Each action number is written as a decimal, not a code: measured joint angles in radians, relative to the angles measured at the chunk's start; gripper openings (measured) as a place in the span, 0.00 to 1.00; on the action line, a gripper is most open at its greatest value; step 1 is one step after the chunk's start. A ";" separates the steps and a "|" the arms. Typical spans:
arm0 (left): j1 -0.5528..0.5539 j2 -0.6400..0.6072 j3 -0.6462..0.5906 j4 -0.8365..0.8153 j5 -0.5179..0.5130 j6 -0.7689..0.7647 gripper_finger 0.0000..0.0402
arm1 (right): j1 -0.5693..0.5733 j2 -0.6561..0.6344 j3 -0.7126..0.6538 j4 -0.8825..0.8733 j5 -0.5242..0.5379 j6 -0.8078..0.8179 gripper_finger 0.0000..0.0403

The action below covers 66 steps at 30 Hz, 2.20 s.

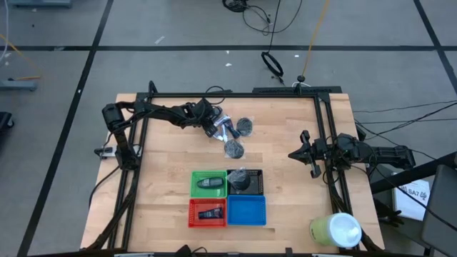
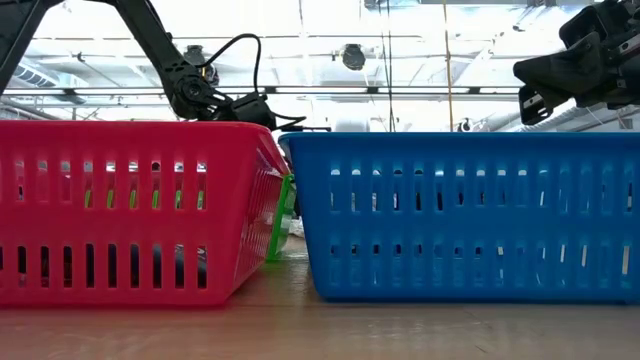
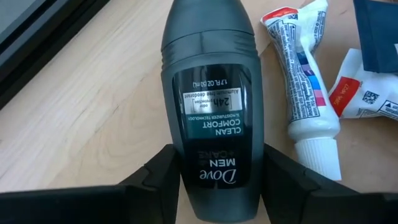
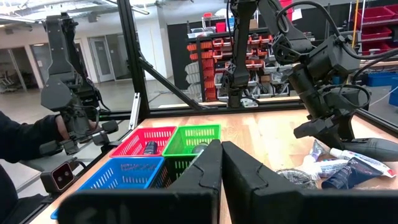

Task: Pick & Place Travel size toiletries
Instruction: Put the black deodorant into the green bin

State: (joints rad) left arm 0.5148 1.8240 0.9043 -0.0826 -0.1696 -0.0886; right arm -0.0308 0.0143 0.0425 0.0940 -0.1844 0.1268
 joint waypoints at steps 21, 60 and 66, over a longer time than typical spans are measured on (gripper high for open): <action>-0.044 -0.101 -0.006 -0.142 -0.020 -0.022 0.41 | 0.000 0.000 0.000 0.000 0.000 0.000 0.00; -0.257 -0.269 -0.002 -0.123 -0.082 0.059 0.41 | 0.000 0.000 0.000 0.000 0.000 0.000 0.00; -0.284 -0.290 -0.001 -0.117 0.052 0.089 0.40 | 0.000 0.000 0.000 0.000 0.000 0.000 0.00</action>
State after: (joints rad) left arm 0.2309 1.5343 0.9029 -0.1995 -0.1175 0.0007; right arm -0.0307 0.0143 0.0425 0.0940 -0.1844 0.1268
